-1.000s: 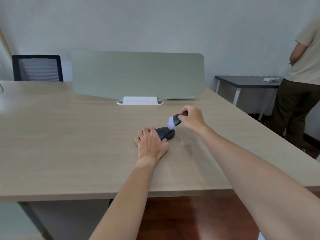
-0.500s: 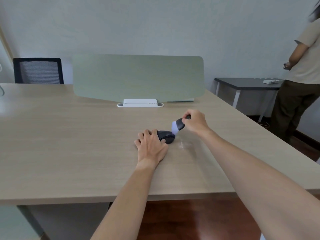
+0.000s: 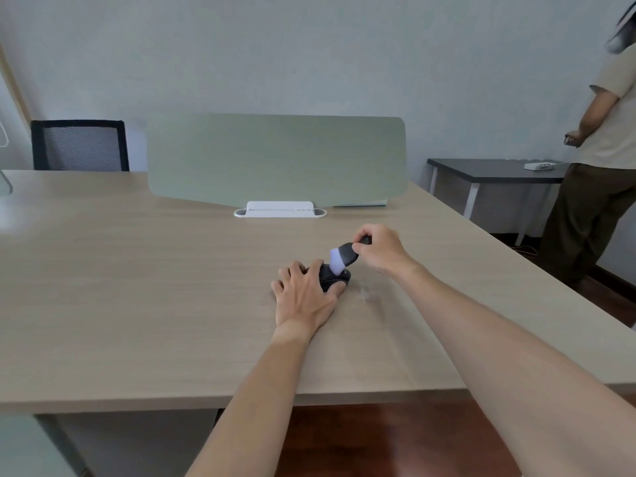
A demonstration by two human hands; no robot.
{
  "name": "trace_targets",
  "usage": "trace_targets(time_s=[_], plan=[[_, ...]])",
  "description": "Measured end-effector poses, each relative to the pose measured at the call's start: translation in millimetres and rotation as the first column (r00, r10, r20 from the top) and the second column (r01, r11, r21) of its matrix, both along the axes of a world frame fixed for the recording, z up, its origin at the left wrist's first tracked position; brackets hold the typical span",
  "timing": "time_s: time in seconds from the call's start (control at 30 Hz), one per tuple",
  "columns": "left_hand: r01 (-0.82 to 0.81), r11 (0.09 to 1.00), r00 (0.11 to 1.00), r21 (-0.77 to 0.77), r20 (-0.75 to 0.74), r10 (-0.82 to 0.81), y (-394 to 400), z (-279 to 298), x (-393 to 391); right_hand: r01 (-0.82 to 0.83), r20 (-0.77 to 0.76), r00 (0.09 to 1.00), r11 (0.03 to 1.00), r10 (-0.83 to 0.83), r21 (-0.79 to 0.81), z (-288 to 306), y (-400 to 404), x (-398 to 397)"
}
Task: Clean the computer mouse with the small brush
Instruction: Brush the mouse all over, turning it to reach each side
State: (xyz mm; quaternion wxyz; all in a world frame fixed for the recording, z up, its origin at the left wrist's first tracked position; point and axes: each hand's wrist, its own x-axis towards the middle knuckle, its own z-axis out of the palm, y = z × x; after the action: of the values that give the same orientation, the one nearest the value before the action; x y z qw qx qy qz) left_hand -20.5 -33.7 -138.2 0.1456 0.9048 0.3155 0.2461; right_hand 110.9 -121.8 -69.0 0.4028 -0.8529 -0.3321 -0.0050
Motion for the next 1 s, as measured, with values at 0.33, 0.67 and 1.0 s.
trace_targets(time_s=[0.33,0.67,1.0], plan=[[0.050,0.999,0.998,-0.021,0.035,-0.050,2.4,-1.6,0.2,-0.084,-0.185,0.979,0.996,0.080,-0.010,14.7,-2.8,-7.2],[0.054,0.997,0.997,-0.049,0.059,-0.051,3.0,-2.0,0.8,-0.068,0.220,0.973,0.998,0.067,-0.002,10.7,-14.3,-1.8],[0.052,0.995,0.997,-0.080,0.060,-0.047,0.5,0.9,-1.5,-0.156,0.172,0.973,0.988,0.156,-0.017,0.8,-23.1,-7.8]])
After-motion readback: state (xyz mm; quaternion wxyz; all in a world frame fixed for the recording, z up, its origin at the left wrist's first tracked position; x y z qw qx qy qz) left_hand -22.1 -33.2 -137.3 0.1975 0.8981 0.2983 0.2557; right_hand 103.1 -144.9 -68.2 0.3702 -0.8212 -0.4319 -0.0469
